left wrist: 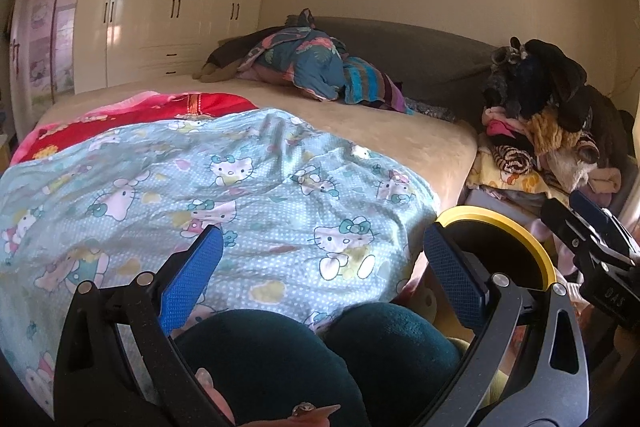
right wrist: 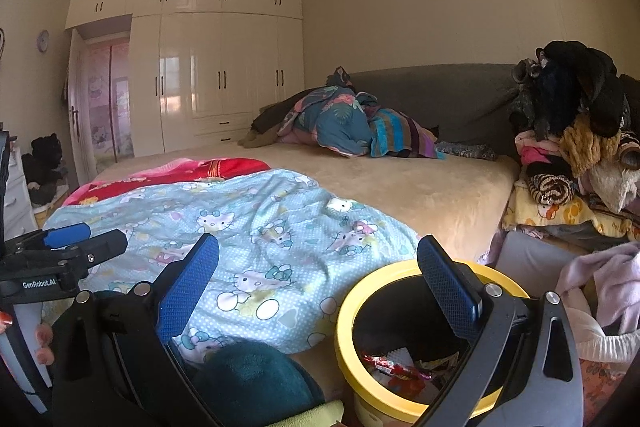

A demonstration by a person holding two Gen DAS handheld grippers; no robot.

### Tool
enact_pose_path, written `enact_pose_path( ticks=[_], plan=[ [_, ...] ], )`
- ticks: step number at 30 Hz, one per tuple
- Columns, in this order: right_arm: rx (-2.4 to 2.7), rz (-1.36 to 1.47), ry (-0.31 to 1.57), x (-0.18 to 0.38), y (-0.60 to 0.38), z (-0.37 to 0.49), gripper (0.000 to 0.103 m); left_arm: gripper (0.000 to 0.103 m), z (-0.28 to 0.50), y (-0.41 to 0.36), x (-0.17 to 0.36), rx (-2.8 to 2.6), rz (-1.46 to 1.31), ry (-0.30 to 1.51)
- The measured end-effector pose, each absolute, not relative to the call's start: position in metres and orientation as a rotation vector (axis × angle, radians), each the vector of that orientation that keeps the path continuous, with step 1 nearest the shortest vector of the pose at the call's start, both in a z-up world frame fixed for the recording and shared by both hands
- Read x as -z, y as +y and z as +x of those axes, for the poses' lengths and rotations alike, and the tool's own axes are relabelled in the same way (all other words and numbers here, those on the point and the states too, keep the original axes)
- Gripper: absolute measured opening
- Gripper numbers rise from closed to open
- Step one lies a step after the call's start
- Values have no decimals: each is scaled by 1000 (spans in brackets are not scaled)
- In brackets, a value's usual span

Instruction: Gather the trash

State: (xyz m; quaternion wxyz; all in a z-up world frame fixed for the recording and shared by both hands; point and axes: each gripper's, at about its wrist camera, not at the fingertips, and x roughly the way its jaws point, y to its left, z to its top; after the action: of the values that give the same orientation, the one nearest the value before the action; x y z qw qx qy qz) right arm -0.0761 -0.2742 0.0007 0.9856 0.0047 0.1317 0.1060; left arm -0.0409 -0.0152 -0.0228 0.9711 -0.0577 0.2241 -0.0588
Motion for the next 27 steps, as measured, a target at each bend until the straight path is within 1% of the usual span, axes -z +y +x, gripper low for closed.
enact_pose_path(
  ticks=[27],
  plan=[
    [-194, 22, 285, 7, -276, -76, 97, 92, -44, -13, 22, 108, -113, 450]
  ],
)
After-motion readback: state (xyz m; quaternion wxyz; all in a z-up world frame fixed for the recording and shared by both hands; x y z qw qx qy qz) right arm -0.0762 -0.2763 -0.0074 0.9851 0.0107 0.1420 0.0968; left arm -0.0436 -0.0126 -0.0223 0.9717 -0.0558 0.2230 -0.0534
